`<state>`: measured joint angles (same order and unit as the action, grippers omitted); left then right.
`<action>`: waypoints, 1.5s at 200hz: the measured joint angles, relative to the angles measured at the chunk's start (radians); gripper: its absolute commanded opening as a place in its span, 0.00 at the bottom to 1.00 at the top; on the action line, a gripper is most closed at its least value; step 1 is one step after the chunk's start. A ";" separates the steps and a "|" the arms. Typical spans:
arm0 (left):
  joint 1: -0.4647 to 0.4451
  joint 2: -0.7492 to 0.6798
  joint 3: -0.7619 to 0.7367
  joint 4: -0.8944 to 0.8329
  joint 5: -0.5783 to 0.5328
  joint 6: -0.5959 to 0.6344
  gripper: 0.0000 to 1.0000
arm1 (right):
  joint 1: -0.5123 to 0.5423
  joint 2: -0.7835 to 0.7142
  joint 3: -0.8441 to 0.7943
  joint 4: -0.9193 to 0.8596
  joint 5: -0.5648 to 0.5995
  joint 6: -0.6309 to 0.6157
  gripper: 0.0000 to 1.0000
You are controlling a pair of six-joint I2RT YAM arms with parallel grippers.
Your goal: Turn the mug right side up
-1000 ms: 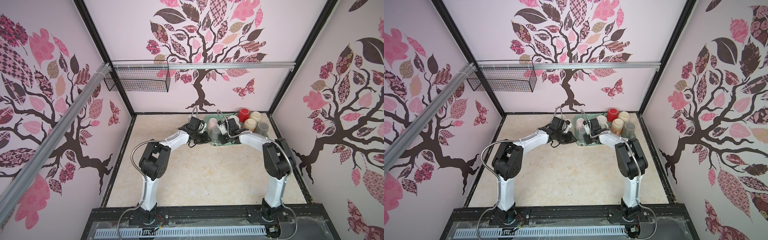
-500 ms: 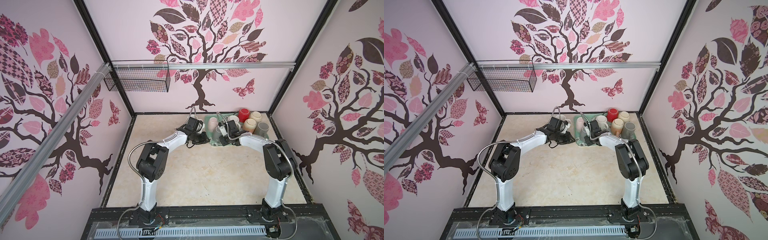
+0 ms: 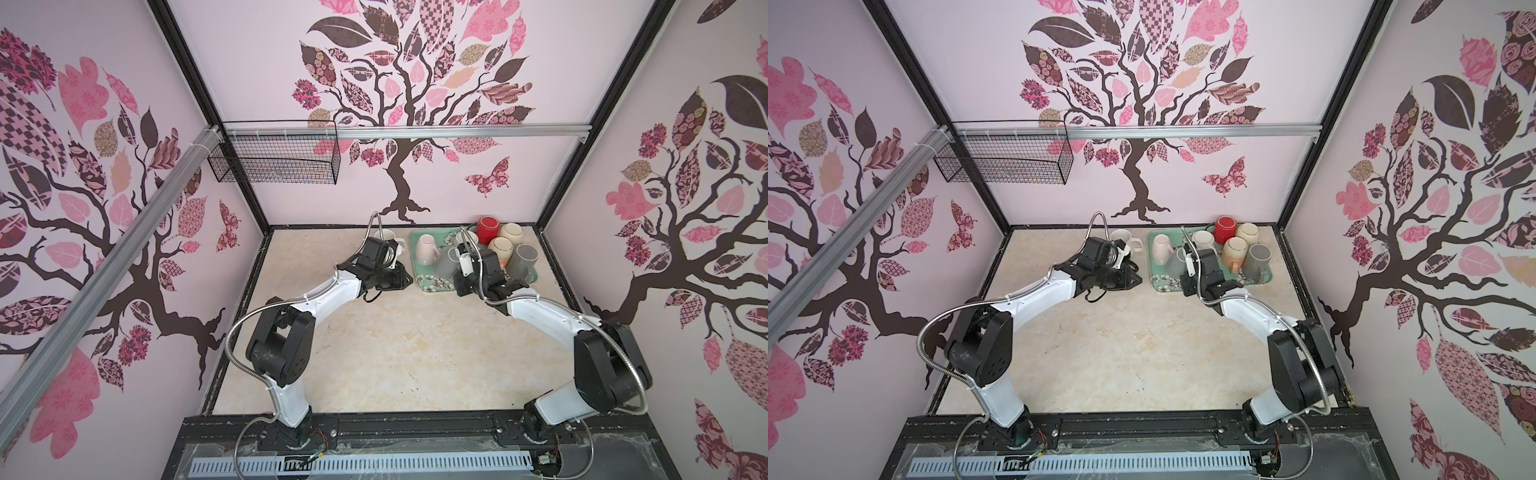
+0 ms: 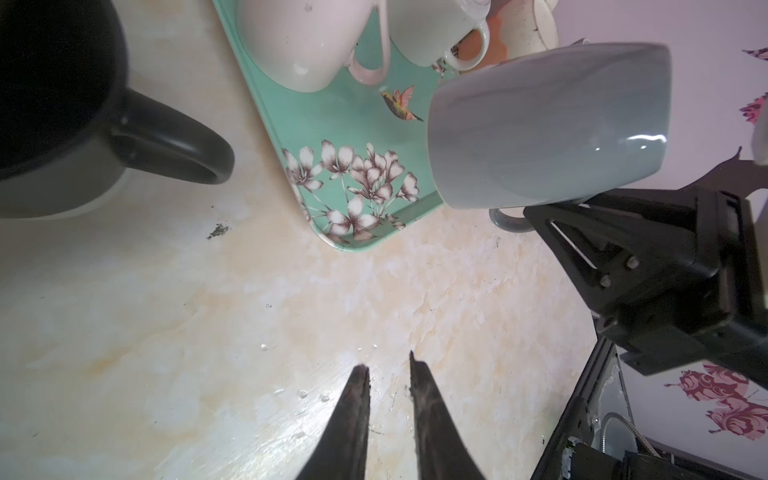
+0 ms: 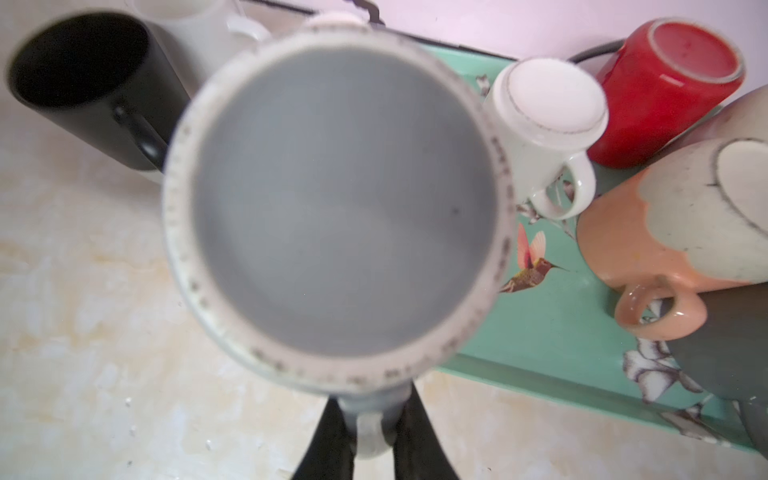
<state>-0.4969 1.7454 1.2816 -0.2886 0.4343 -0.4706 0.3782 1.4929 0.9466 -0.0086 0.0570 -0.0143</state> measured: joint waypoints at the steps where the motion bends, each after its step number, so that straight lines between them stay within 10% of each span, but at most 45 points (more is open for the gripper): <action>1: 0.001 -0.005 -0.004 0.003 -0.002 0.001 0.22 | 0.000 -0.003 -0.002 0.003 -0.003 0.003 0.00; 140: 0.059 -0.683 -0.468 0.317 -0.249 0.089 0.65 | -0.033 -0.199 -0.165 0.494 -0.521 0.579 0.00; 211: 0.031 -0.509 -0.506 0.584 0.005 -0.126 0.65 | -0.033 -0.183 -0.266 0.955 -0.716 0.958 0.00; 300: -0.079 -0.347 -0.433 0.905 0.229 -0.280 0.57 | -0.033 -0.183 -0.282 1.053 -0.787 1.039 0.00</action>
<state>-0.5758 1.3987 0.8490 0.6163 0.6628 -0.7509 0.3450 1.3102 0.6651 1.0447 -0.7303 1.0248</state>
